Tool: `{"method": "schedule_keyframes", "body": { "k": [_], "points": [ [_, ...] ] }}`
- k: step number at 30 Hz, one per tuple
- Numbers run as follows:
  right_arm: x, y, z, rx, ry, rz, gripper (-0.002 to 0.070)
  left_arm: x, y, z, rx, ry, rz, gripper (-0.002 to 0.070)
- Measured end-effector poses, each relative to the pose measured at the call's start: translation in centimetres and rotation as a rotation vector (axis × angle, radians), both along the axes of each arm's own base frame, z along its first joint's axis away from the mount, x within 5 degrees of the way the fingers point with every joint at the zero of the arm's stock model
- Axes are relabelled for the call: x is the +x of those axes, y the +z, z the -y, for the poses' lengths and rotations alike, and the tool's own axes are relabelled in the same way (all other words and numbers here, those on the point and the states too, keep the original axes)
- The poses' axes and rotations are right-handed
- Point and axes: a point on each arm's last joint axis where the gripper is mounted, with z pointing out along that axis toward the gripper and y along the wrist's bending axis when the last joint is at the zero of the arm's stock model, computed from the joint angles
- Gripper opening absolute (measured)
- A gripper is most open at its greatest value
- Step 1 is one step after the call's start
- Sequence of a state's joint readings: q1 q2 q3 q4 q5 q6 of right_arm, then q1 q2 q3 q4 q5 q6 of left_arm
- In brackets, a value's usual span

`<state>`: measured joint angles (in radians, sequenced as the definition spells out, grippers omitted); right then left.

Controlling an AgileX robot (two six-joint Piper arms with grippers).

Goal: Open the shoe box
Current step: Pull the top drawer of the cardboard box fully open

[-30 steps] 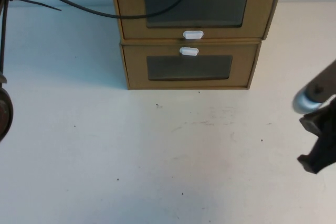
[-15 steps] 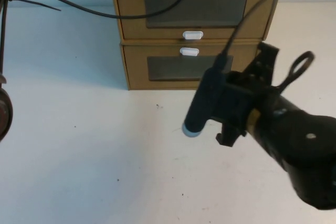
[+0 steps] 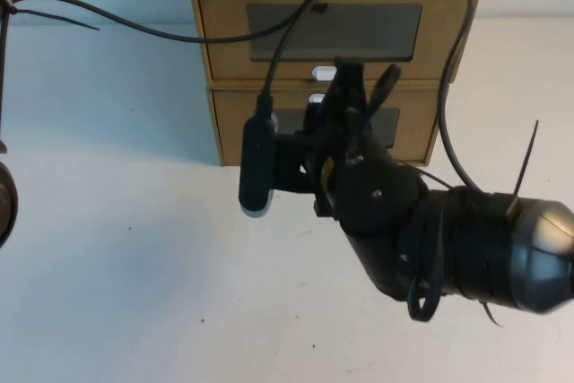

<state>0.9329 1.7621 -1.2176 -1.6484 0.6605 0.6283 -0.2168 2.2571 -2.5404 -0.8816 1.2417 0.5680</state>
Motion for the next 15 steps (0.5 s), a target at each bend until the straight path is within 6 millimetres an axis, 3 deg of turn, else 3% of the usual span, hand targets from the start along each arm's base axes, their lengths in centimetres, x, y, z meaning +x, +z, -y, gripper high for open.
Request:
{"method": "schedule_keyframes", "body": {
  "k": [8, 15],
  "points": [
    [1.7, -0.2, -0.2, 0.001, 0.023, -0.010, 0.0221, 0.0, 0.0, 0.0, -0.006, -0.001, -0.002, -0.0006],
    [4.8, -0.7, 0.7, 0.007, -0.042, -0.010, 0.0253, 0.0, 0.0, 0.0, -0.006, -0.003, -0.003, -0.0006]
  ]
}}
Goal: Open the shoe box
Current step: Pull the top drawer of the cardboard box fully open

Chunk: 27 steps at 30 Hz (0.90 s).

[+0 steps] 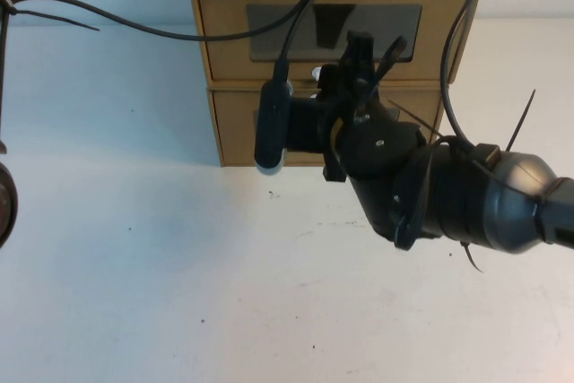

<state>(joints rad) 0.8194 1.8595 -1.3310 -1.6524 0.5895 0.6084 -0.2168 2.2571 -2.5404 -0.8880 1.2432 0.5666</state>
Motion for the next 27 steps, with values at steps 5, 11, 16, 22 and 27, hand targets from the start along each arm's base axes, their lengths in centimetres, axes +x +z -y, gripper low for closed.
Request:
{"method": "schedule_keyframes", "body": {
  "k": [5, 11, 16, 22, 27],
  "points": [
    [0.60, 0.58, 0.01, 0.017, -0.003, 0.012, 0.0255, 0.00, 0.00, 0.00, 0.000, 0.000, 0.000, -0.0006],
    [0.71, 0.51, -0.04, 0.020, 0.008, 0.006, 0.0256, 0.00, 0.00, 0.00, -0.013, 0.017, -0.032, -0.0006],
    [0.70, 0.39, -0.28, 0.031, 0.048, -0.011, 0.0256, 0.00, 0.00, 0.00, -0.019, 0.025, -0.046, -0.0006],
    [0.66, 0.37, -0.42, 0.032, 0.064, -0.014, 0.0256, 0.03, 0.00, -0.07, -0.025, 0.033, -0.060, -0.0006],
    [0.80, 0.34, -0.30, 0.034, 0.067, -0.018, 0.0256, 0.03, 0.00, -0.07, -0.028, 0.038, -0.068, -0.0006]
  ]
}}
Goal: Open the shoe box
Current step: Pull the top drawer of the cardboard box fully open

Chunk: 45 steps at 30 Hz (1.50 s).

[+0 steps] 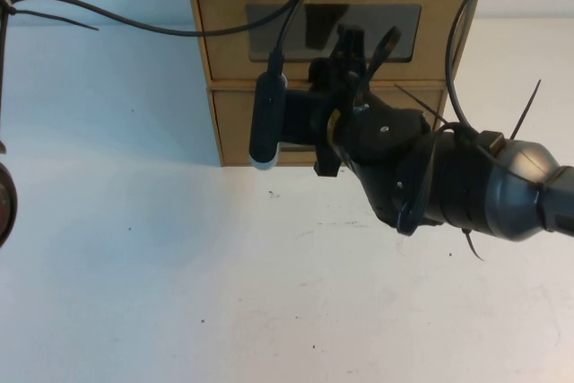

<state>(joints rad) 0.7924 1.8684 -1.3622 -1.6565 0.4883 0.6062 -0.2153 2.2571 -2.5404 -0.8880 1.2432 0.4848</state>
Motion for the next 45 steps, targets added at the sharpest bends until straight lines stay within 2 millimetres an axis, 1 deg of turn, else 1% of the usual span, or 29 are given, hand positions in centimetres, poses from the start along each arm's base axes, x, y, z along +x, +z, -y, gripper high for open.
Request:
{"method": "schedule_keyframes", "body": {
  "k": [6, 16, 22, 30, 36, 45],
  "points": [
    [0.7, -0.3, 0.7, -0.009, -0.027, 0.000, 0.0256, 0.0, 0.0, 0.0, -0.001, 0.002, -0.003, -0.0005],
    [1.5, -2.4, 0.6, -0.049, -0.043, -0.030, 0.0256, 0.0, 0.0, 0.0, -0.002, 0.002, -0.004, -0.0006],
    [1.8, -2.2, 0.9, -0.044, -0.053, -0.025, 0.0256, 0.0, 0.0, 0.0, -0.002, 0.003, -0.005, -0.0006],
    [2.3, -1.0, 0.5, -0.007, -0.031, -0.005, 0.0256, 0.0, 0.0, 0.0, -0.002, 0.003, -0.005, -0.0006],
    [3.0, -1.0, 1.2, 0.000, -0.031, -0.013, 0.0229, 0.0, 0.0, 0.0, -0.002, 0.003, -0.005, -0.0006],
    [3.3, -0.9, 1.4, 0.009, -0.014, -0.019, 0.0212, 0.0, 0.0, 0.0, -0.002, 0.003, -0.005, -0.0006]
  ]
}}
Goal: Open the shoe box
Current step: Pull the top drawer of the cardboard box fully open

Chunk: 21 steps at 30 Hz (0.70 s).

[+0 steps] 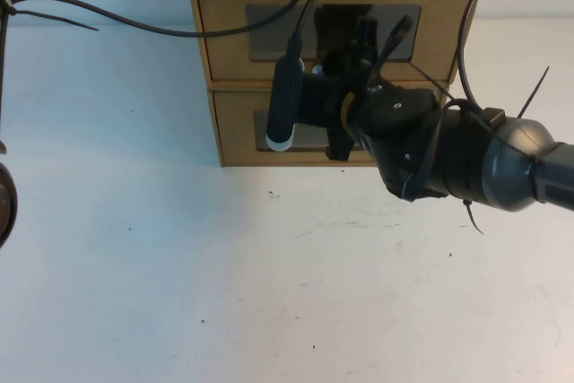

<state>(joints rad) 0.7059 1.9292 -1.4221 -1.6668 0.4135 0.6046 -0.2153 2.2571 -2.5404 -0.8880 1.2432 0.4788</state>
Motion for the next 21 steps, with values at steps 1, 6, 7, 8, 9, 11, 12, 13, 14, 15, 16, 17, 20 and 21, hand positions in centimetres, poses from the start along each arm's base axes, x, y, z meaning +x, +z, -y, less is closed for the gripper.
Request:
{"method": "schedule_keyframes", "body": {
  "k": [1, 6, 7, 8, 9, 11, 12, 13, 14, 15, 16, 17, 20, 21],
  "points": [
    [0.00, 0.00, 0.00, 0.000, 0.000, 0.000, 0.0206, 0.00, 0.00, 0.00, 0.000, 0.000, 0.000, -0.0006],
    [0.06, 0.12, 0.08, -0.004, -0.010, 0.008, 0.0151, -0.01, 0.03, 0.02, -0.004, -0.002, -0.001, -0.0006],
    [0.07, 0.13, 0.12, -0.005, -0.014, 0.010, 0.0143, 0.00, 0.03, 0.02, -0.005, 0.000, 0.000, -0.0006],
    [0.08, 0.13, 0.14, -0.006, -0.016, 0.011, 0.0139, 0.00, 0.03, 0.02, -0.005, 0.000, 0.000, -0.0006],
    [0.10, 0.14, 0.18, -0.007, -0.021, 0.013, 0.0135, 0.00, 0.03, 0.02, -0.005, 0.000, 0.000, -0.0006],
    [0.09, 0.18, 0.23, -0.011, -0.031, 0.017, 0.0132, 0.00, 0.03, 0.02, -0.005, 0.000, 0.000, -0.0006],
    [0.11, 0.19, 0.29, -0.012, -0.038, 0.020, 0.0131, -0.01, 0.05, 0.03, -0.007, -0.001, 0.000, -0.0006],
    [0.12, 0.20, 0.34, -0.012, -0.044, 0.020, 0.0130, -0.01, 0.05, 0.03, -0.007, -0.001, 0.000, -0.0006],
    [0.13, 0.20, 0.36, -0.012, -0.046, 0.020, 0.0130, -0.01, 0.05, 0.03, -0.007, -0.001, 0.000, -0.0006],
    [0.16, 0.13, 0.38, -0.014, -0.051, 0.020, 0.0130, -0.01, 0.05, 0.03, -0.007, -0.001, 0.000, -0.0006],
    [0.11, 0.15, 0.35, -0.015, -0.053, 0.022, 0.0130, -0.01, 0.05, 0.03, -0.007, -0.001, 0.000, -0.0006],
    [0.05, 0.15, 0.29, -0.015, -0.055, 0.022, 0.0130, -0.01, 0.05, 0.03, -0.007, -0.001, 0.000, -0.0006],
    [-0.17, 0.17, 0.07, -0.019, -0.064, 0.027, 0.0130, -0.01, 0.05, 0.03, -0.007, -0.001, 0.000, -0.0006],
    [-0.26, 0.11, -0.06, -0.021, -0.065, 0.028, 0.0130, -0.01, 0.05, 0.03, -0.007, -0.001, 0.000, -0.0006]
  ]
}}
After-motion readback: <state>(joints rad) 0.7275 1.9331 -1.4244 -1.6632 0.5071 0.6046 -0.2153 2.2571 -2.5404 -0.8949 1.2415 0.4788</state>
